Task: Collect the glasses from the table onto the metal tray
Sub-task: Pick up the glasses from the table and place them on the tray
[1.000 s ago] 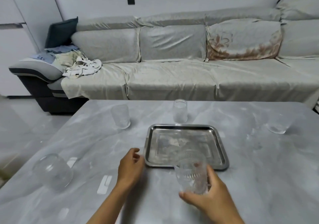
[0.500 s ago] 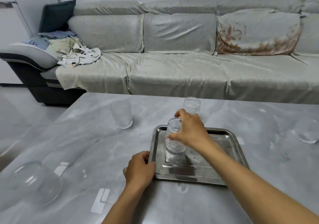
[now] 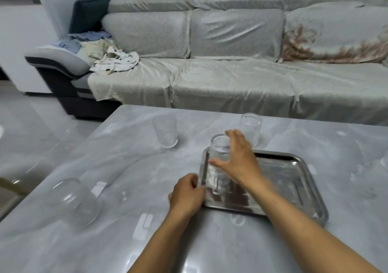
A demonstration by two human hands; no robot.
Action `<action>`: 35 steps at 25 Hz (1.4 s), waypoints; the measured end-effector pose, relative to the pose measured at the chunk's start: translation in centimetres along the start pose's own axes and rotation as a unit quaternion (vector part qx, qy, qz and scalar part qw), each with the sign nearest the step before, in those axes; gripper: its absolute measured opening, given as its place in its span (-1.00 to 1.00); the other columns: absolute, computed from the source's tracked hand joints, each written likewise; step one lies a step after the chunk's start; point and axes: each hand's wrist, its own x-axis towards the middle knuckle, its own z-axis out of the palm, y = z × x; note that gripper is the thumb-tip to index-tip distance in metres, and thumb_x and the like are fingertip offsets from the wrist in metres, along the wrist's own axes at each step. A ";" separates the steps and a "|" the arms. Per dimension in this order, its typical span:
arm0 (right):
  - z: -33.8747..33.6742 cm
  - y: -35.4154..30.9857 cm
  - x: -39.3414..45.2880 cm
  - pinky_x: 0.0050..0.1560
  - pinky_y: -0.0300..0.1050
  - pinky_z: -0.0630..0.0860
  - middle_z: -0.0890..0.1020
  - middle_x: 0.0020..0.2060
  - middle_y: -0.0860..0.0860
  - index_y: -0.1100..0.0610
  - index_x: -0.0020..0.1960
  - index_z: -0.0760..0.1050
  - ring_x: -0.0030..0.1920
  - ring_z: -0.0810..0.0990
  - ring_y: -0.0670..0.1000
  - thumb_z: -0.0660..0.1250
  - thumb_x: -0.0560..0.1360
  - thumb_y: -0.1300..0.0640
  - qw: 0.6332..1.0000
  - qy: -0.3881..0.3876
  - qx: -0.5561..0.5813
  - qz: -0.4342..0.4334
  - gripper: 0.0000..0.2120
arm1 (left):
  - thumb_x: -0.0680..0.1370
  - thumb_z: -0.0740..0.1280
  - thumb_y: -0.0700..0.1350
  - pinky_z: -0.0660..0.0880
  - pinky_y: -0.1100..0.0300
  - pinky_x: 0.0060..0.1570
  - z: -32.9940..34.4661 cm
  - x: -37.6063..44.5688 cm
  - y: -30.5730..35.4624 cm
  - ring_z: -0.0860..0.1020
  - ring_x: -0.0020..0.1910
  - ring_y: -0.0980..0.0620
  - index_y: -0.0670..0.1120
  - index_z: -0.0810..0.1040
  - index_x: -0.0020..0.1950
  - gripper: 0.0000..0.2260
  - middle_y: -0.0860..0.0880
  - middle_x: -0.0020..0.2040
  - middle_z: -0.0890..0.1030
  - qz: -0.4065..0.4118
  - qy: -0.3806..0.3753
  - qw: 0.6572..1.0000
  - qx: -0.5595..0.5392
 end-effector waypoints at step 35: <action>-4.5 4.0 -5.3 0.02 -0.08 0.44 0.59 0.20 0.03 0.04 0.25 0.36 0.15 0.55 0.08 0.63 0.15 0.02 0.964 0.076 0.163 0.196 -0.25 | 0.38 0.34 -0.17 0.52 0.03 -0.04 -1.0 0.2 0.5 0.60 -0.09 -0.11 -0.12 0.57 0.03 -0.77 -0.07 -0.11 0.67 0.035 -0.041 0.998 0.040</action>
